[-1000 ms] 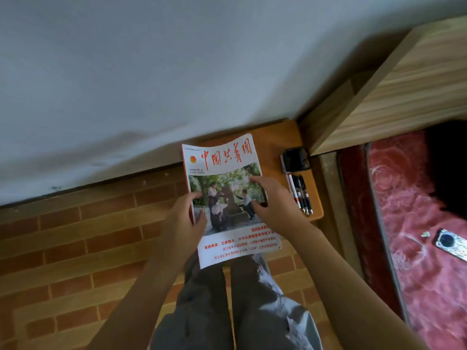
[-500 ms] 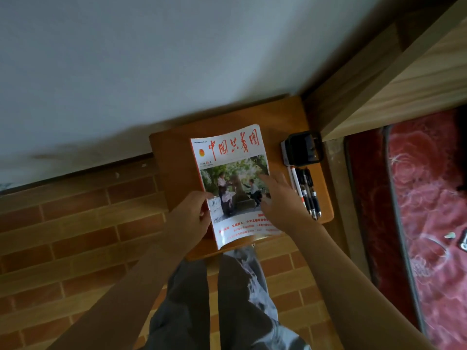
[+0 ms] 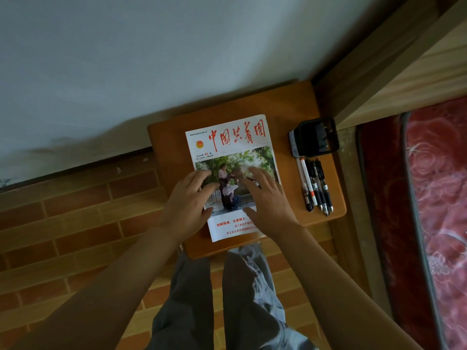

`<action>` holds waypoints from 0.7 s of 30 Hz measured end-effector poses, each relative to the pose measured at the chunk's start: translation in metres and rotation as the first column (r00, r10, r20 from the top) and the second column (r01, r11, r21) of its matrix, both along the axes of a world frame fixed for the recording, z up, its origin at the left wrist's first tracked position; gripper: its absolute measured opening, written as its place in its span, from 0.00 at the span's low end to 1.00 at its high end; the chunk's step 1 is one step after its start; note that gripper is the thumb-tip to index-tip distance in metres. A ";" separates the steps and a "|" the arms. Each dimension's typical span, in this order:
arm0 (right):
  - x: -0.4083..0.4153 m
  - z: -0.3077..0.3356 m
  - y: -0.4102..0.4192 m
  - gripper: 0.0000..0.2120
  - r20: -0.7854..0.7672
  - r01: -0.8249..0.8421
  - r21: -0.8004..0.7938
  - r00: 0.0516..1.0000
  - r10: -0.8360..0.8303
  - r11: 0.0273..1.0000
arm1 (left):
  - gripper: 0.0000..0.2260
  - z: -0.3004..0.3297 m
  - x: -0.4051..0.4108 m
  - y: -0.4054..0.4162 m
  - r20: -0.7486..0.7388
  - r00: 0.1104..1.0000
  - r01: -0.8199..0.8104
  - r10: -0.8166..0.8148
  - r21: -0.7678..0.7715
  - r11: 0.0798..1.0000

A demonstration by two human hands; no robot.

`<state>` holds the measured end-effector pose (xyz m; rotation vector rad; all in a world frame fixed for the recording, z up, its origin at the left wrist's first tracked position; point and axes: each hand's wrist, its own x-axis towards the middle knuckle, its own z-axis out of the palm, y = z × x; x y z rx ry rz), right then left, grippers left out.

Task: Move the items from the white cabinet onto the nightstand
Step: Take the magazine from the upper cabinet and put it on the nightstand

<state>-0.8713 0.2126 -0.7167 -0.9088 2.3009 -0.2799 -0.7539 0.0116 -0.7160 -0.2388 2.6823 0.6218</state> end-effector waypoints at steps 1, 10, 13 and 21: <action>0.001 -0.004 0.000 0.37 -0.011 -0.012 -0.001 1.000 0.012 1.000 | 0.28 -0.003 -0.002 -0.001 0.010 0.999 0.030 -0.030 -0.006 1.000; 0.004 -0.019 0.010 0.38 0.001 -0.011 -0.067 1.000 0.012 0.998 | 0.38 -0.013 -0.001 -0.009 0.075 0.991 0.115 -0.114 -0.006 0.993; 0.003 -0.020 0.014 0.38 0.003 0.004 -0.067 1.000 -0.004 0.998 | 0.39 -0.012 -0.004 -0.004 0.107 0.989 0.100 -0.100 0.006 0.995; -0.009 -0.020 0.036 0.39 -0.006 0.031 -0.053 0.999 -0.031 0.998 | 0.38 -0.014 -0.020 0.022 0.096 0.992 0.077 -0.081 0.038 0.996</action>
